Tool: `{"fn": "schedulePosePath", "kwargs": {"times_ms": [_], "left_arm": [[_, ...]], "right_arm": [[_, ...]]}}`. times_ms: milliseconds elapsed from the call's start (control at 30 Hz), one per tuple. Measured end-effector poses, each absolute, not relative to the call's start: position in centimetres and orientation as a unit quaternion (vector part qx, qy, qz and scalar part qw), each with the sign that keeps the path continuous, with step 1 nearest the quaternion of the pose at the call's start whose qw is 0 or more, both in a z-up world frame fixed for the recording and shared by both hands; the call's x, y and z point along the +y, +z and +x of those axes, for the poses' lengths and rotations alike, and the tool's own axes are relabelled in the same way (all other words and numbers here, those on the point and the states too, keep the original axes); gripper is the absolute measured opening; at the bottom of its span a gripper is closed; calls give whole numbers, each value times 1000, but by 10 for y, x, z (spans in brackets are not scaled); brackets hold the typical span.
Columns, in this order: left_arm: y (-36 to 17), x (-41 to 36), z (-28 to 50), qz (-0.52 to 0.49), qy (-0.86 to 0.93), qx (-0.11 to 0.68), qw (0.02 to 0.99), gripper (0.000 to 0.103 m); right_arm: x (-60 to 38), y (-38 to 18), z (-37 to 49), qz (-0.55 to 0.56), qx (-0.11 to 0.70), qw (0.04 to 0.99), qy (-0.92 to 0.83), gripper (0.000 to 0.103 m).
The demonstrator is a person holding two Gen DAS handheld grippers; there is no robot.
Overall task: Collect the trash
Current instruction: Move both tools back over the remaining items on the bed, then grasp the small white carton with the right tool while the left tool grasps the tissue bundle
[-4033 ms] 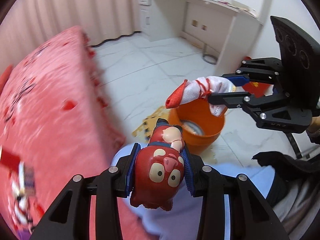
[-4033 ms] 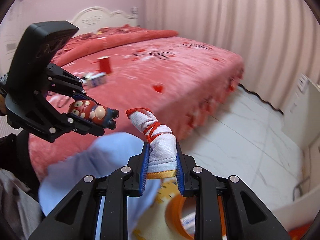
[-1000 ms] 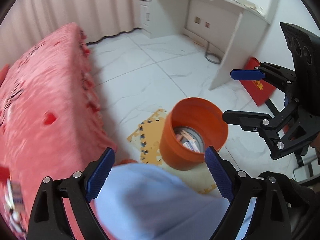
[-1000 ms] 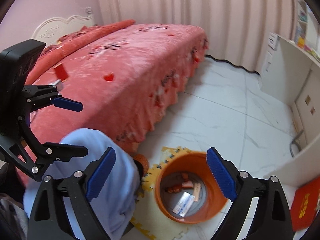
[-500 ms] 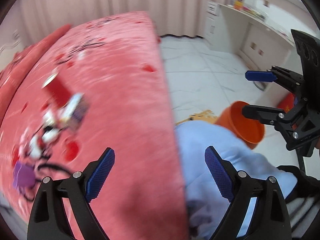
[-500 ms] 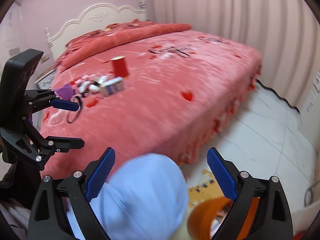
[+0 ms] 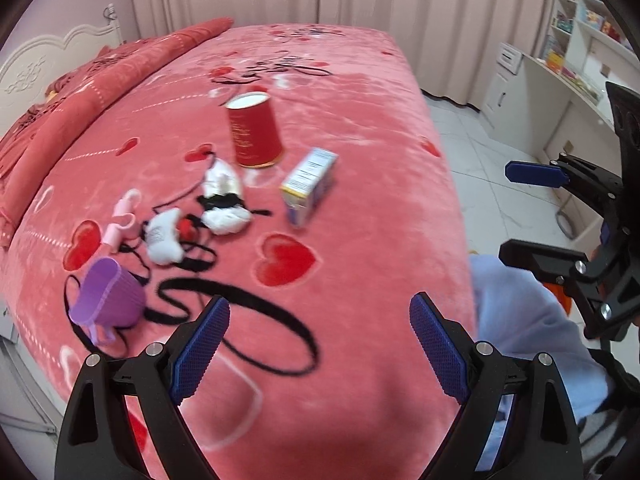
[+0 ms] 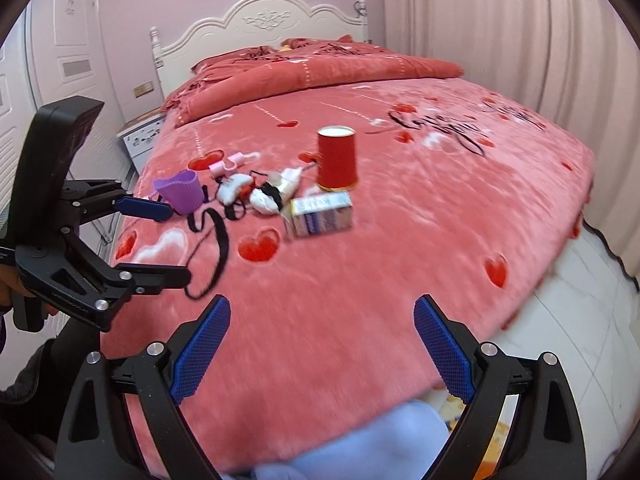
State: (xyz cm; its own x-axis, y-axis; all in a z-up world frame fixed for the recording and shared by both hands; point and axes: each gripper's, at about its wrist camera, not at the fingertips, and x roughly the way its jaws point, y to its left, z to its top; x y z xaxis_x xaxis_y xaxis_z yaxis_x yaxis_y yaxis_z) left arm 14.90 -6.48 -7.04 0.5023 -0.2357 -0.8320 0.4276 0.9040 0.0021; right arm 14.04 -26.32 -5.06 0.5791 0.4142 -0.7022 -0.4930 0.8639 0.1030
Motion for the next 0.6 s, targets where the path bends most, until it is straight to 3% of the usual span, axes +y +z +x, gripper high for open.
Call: {"fn": "schedulePosePath", "kwargs": {"times_ms": [600], "left_arm": [[-99, -26, 256, 117, -166, 475, 856, 90]], "right_arm": [[-199, -99, 258, -48, 410, 872, 264, 92]]}}
